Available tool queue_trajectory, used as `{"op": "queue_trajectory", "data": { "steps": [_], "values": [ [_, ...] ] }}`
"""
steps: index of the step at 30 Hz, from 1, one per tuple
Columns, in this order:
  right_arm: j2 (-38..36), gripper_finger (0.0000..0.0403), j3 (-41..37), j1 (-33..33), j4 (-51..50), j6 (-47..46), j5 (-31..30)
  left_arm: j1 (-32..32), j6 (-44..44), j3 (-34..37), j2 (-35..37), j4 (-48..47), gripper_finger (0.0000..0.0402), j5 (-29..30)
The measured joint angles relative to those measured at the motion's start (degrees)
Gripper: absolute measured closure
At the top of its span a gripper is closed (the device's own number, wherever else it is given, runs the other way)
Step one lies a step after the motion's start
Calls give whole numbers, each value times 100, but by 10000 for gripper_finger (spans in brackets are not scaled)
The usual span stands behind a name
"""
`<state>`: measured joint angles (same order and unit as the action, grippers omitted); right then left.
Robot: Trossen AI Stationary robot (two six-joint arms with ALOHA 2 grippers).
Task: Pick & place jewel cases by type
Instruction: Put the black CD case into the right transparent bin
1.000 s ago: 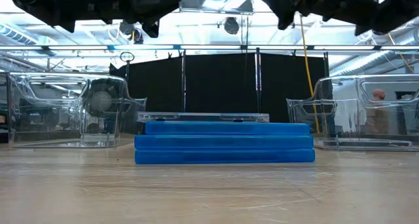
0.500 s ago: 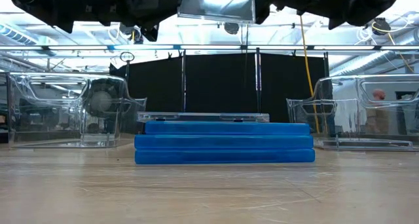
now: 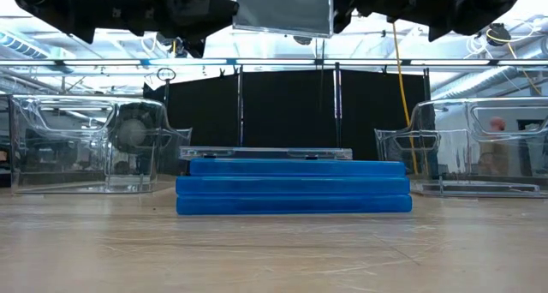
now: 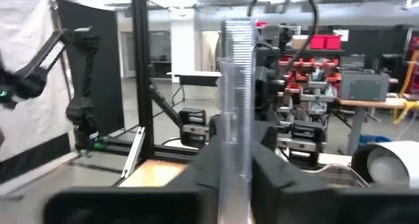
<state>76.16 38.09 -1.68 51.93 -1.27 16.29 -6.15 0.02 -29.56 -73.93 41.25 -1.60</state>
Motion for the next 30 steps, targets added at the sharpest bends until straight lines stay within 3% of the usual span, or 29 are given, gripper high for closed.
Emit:
{"op": "queue_trajectory", "data": {
  "steps": [7,14,22,30],
  "values": [
    [-446,387,-1,43,-508,138,224,2,54,0,91,175,275,14],
    [-1705,387,-2,70,-2004,160,108,-4,468,0,506,344,249,28],
    [-3263,387,-2,163,-4593,-162,-1259,-4,827,0,974,229,243,-41],
    [-3847,387,-4,719,-6490,-968,-2849,-2,806,0,1014,22,243,-90]
  ]
}}
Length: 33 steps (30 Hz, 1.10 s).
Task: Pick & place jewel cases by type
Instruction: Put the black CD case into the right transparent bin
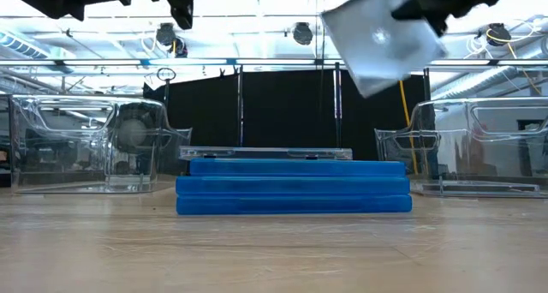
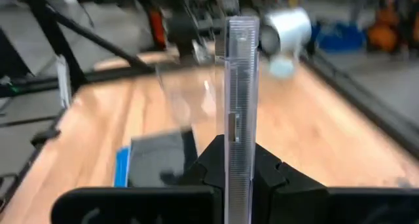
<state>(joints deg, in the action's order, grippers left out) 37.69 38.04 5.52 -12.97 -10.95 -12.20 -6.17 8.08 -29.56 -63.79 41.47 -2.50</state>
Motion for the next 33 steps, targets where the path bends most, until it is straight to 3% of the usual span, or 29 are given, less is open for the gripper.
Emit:
{"op": "queue_trajectory", "data": {
  "steps": [6,13,21,23,33],
  "values": [
    [-170,387,-2,246,-1294,-1038,-587,0,67,0,0,-345,243,-2],
    [-281,387,4,247,-1939,-1742,-601,0,109,0,0,-433,243,-2],
    [-498,387,4,249,-770,-1490,298,-1,111,0,-1,-450,243,-2],
    [-569,387,155,248,-981,-1471,320,0,113,0,-2,-450,243,-2],
    [-334,387,2066,245,-3592,-1578,-1076,0,116,0,-2,-466,243,0]
  ]
}}
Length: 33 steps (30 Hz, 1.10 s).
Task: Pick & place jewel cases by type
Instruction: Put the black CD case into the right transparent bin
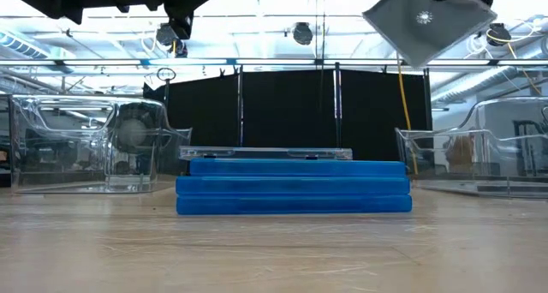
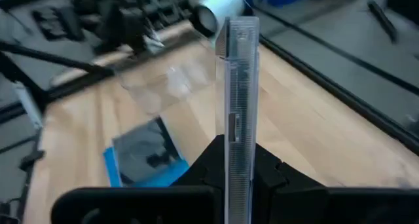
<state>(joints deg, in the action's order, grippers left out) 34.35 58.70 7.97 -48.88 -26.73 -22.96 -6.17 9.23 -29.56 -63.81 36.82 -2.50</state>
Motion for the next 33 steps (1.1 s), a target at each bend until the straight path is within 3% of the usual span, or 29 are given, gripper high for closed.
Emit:
{"op": "queue_trajectory", "data": {
  "steps": [4,10,22,33],
  "values": [
    [493,387,532,2,-1275,-511,-179,-1,0,0,0,-56,243,0],
    [1255,387,588,0,-2633,-1408,-357,0,-28,0,-2,-131,243,0],
    [2664,387,423,0,-3556,-2432,663,-1,-9,0,-2,-278,243,2],
    [3384,387,423,0,-3793,-2804,734,0,-4,0,-2,-282,243,2]
  ]
}}
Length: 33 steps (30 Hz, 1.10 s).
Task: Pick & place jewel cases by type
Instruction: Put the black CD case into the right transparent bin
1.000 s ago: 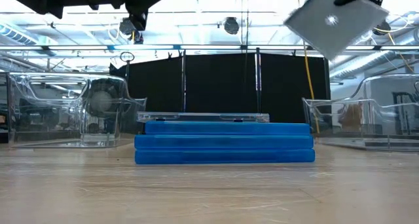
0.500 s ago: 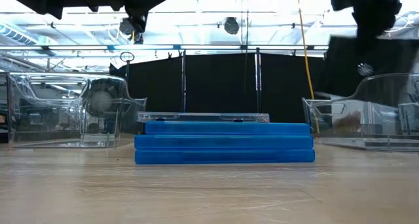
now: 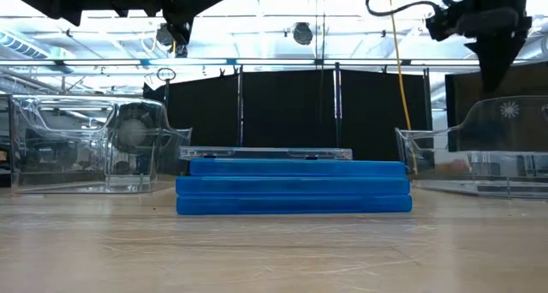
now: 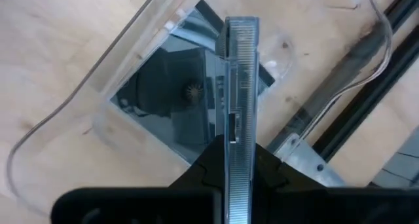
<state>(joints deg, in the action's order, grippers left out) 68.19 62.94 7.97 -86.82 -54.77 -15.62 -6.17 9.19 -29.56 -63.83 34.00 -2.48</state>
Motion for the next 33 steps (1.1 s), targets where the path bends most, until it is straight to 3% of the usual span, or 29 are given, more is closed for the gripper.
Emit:
{"op": "queue_trajectory", "data": {
  "steps": [7,22,33],
  "values": [
    [346,385,0,-142,-2,192,-539,0,5,0,0,-2,243,-2],
    [1075,381,0,-350,512,1050,-699,-2,81,0,0,-2,243,-55],
    [1116,307,-2,-350,690,1405,-522,-2,76,0,0,-2,243,-57]
  ]
}}
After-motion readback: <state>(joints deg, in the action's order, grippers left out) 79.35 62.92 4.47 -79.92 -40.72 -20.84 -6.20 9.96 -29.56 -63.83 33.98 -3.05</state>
